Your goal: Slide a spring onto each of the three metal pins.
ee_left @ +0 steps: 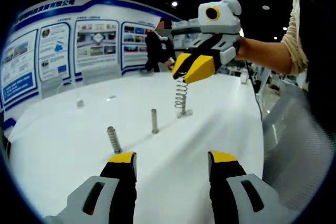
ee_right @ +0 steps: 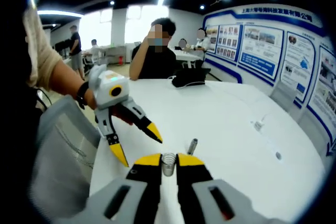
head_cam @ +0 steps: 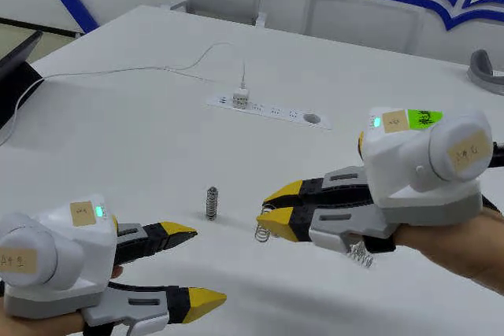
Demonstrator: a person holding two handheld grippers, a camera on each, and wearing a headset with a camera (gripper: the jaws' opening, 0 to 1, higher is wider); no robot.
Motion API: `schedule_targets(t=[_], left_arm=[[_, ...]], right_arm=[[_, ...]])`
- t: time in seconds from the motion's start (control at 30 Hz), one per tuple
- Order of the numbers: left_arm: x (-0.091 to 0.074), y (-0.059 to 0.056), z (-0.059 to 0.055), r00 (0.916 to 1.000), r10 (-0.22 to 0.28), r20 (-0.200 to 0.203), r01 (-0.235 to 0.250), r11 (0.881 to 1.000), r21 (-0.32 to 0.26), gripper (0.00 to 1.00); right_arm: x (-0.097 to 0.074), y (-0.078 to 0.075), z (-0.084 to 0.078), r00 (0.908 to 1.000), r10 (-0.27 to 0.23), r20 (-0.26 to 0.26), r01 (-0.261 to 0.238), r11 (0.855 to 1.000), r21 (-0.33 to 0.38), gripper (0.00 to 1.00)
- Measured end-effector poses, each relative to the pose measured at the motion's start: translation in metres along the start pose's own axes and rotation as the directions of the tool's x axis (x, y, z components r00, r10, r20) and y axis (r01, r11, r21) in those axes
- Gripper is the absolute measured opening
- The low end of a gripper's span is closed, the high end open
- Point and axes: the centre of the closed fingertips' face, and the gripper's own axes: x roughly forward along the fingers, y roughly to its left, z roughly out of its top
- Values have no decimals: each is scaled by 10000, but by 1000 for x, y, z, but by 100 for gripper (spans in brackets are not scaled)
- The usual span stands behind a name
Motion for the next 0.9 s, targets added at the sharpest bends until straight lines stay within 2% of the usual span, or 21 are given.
schedule_targets(t=[0.23,0.43,0.63,0.9], left_arm=[[-6,4,-1,9996,267,24,-267,9996,-48,60],[-9,5,-3,9990,448,35,-447,9989,-128,62],[-13,7,-3,9980,630,54,-629,9979,-155,63],[-16,6,-4,9970,772,51,-771,9967,-252,63]], right_arm=[[-5,-33,-6,9957,-926,-13,926,9948,432,11],[-4,-60,-12,9851,-1717,-33,1714,9815,853,11],[5,-72,-19,9808,-1946,-134,1950,9757,1000,11],[17,-74,-35,9820,-1830,-475,1876,9744,1236,11]])
